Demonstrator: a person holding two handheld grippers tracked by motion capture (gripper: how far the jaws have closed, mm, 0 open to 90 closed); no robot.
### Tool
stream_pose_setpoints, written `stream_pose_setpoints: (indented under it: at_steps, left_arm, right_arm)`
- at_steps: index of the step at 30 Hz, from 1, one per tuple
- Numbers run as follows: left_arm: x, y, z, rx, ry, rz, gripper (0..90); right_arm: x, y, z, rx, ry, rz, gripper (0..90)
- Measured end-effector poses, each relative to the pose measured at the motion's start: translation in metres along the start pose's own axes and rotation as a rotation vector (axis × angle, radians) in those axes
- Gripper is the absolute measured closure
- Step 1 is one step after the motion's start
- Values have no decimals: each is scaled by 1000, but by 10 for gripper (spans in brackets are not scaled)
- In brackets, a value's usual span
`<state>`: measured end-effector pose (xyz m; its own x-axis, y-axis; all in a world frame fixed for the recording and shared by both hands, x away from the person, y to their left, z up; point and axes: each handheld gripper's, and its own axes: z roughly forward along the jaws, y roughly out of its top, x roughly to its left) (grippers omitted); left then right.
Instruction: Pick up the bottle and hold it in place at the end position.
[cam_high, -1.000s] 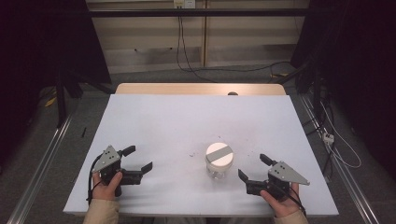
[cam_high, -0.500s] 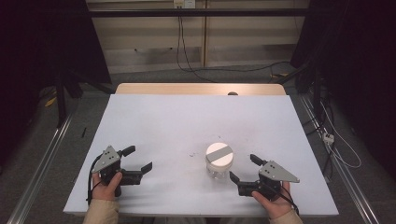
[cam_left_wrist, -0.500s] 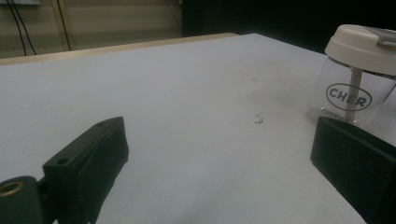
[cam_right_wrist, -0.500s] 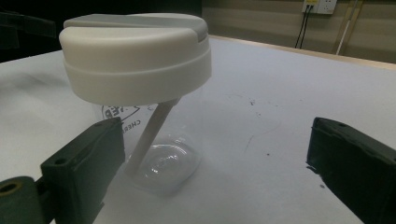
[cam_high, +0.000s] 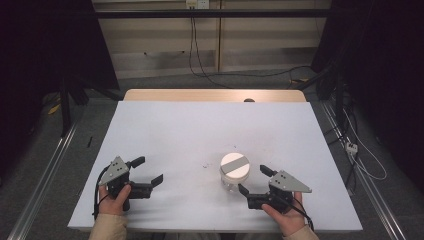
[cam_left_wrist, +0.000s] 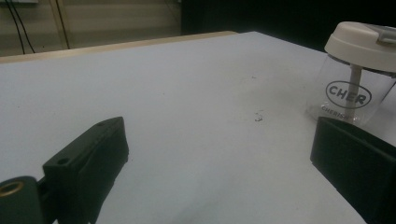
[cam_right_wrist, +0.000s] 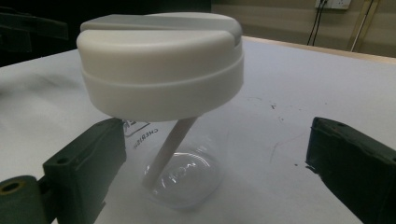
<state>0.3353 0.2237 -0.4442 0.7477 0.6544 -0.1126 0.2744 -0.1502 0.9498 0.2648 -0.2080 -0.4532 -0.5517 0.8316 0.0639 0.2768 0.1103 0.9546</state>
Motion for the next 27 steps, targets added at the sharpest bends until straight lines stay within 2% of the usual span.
stream_pose_setpoints:
  at_steps: [19, 21, 27]
  left_arm:
    - [0, 0, 1, 5, -4, 5, 40]
    - [0, 0, 1, 4, -5, 5, 39]
    - [0, 0, 1, 5, -6, 4, 40]
  right_arm:
    - [14, 4, 19, 16, 34, -2, 54]
    - [15, 5, 21, 15, 34, 9, 58]
    - [17, 7, 31, 34, 46, 8, 79]
